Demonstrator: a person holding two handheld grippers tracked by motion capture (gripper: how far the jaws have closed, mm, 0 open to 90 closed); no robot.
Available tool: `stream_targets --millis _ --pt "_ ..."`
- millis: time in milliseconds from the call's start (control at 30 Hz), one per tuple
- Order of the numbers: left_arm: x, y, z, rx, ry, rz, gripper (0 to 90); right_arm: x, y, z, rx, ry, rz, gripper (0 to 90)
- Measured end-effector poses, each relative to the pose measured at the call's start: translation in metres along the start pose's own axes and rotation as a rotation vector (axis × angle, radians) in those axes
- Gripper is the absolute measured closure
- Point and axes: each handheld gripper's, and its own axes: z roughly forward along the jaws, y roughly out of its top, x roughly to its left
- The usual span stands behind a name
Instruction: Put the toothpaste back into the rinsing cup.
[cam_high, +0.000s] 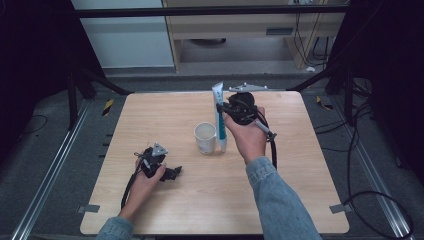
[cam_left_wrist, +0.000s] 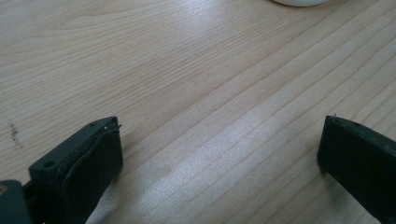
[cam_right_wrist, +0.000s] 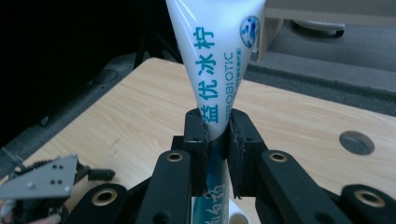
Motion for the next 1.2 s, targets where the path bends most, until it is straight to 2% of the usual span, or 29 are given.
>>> stream_targets --millis 233,400,500,567,733,1200 --pt "0.000 0.000 0.000 0.003 0.000 0.000 0.0 0.006 0.018 0.007 -0.044 -0.005 -0.010 79.1" --pt "0.000 0.000 0.000 0.003 0.000 0.001 0.0 0.006 0.023 0.013 -0.067 -0.015 -0.017 79.1" --pt "0.000 0.000 0.000 0.003 0.000 0.001 0.0 0.006 0.024 0.016 -0.078 -0.012 -0.010 79.1" --pt "0.000 0.000 0.000 0.003 0.000 0.001 0.0 0.008 0.025 0.019 -0.110 -0.030 -0.022 79.1" --pt "0.000 0.000 0.000 0.001 0.000 0.000 0.0 0.011 0.025 0.024 -0.154 -0.035 -0.025 79.0" --pt "0.000 0.000 0.000 0.001 0.000 0.000 0.0 0.016 0.022 0.029 -0.183 -0.044 -0.018 79.0"
